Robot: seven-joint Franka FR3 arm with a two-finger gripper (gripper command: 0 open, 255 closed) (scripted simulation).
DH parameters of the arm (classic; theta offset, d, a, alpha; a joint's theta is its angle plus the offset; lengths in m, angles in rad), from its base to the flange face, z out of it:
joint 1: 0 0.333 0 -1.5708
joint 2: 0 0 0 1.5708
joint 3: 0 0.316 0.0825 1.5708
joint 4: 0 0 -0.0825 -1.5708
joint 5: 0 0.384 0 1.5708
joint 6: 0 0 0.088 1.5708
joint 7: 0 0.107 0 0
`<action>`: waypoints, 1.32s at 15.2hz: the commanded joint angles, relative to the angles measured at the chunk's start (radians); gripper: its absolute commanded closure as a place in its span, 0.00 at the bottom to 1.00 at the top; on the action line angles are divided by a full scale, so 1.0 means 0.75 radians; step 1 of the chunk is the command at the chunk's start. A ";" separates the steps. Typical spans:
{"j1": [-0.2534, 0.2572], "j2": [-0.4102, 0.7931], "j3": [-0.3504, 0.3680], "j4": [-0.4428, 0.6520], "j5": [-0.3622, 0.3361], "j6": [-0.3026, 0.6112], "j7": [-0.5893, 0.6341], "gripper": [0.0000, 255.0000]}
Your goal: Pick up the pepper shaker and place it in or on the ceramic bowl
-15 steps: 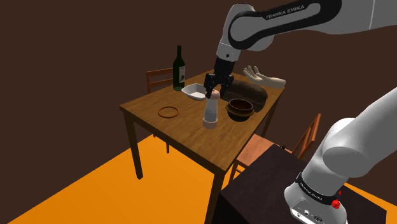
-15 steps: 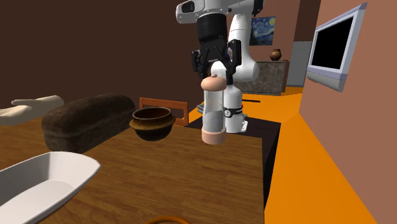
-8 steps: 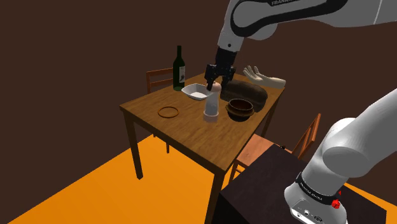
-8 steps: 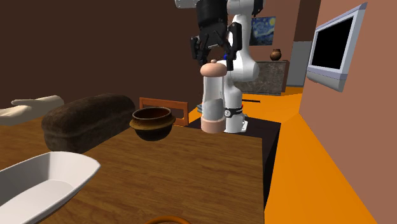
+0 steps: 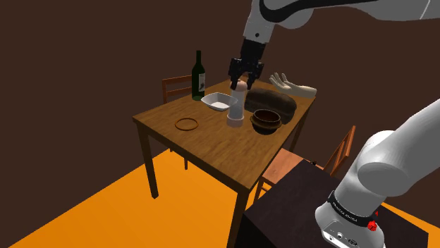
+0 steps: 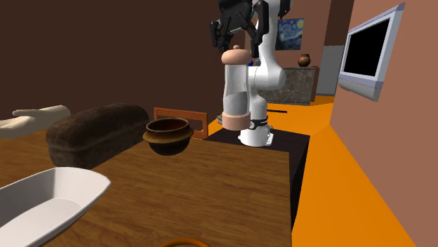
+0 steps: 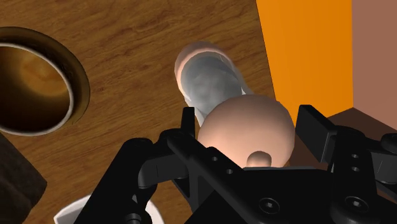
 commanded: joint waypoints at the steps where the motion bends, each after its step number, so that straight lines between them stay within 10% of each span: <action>1: -0.001 0.003 -0.002 0.036 -0.002 -0.034 0.004 1.00; 20: -0.156 0.047 -0.315 0.349 -0.083 -0.371 -0.397 1.00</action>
